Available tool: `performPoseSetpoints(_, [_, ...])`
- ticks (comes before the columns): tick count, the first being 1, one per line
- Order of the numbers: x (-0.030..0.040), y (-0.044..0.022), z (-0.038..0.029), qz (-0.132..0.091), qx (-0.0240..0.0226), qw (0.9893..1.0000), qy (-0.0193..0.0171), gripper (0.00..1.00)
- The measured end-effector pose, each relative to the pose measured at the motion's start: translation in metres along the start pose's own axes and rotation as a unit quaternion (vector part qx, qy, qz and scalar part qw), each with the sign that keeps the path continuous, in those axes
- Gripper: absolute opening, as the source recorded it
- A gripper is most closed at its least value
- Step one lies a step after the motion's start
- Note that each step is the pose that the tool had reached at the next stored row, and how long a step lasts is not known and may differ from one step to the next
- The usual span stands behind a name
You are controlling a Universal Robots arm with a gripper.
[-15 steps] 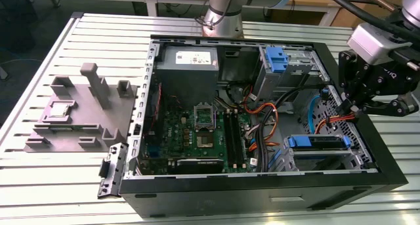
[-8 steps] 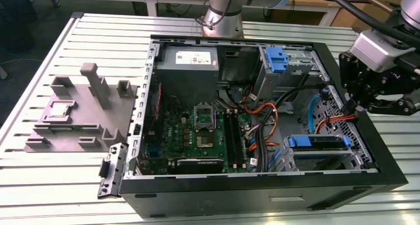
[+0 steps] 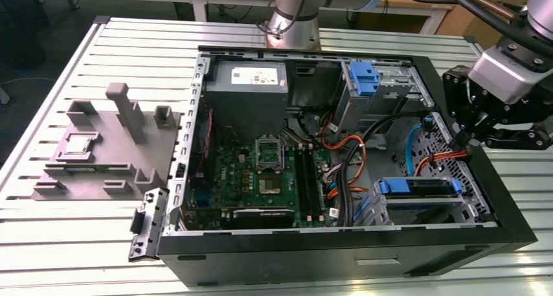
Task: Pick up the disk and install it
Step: 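Insert the first disk wire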
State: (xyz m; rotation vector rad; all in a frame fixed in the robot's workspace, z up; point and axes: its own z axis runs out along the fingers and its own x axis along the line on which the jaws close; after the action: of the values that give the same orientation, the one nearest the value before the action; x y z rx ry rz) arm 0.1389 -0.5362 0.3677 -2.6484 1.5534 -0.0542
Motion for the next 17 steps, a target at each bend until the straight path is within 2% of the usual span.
performPoseSetpoints(4, [0.002, -0.0036, 0.0009, -0.007, -0.0001, 1.0, -0.0004, 0.1])
performPoseSetpoints(17, [0.0021, -0.0037, 0.001, -0.007, 0.0, 1.0, -0.0005, 0.1])
